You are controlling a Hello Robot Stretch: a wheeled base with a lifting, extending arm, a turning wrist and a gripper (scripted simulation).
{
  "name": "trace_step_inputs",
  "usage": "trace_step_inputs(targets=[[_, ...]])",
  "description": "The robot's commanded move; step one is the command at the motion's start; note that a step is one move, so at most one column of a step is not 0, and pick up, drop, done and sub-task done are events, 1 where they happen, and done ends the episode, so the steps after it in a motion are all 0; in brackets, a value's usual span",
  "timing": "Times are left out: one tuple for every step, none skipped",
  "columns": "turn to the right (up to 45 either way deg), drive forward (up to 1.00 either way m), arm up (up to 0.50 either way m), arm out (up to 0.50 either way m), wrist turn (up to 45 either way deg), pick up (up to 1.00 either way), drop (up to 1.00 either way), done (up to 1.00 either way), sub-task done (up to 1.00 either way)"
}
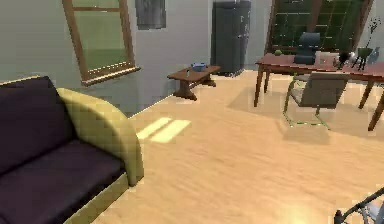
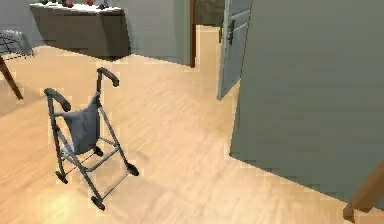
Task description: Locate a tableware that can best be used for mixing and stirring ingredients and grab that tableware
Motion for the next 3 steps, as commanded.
trace_step_inputs(targets=[[30.0, 0.00, 0.00, 0.00, 0.0, 0.00, 0.00, 0.00, 0.00], [0.0, 1.00, 0.00, 0.00, 0.0, 0.00, 0.00, 0.00, 0.00], [3.0, 0.00, 0.00, 0.00, 0.0, 0.00, 0.00, 0.00, 0.00]])
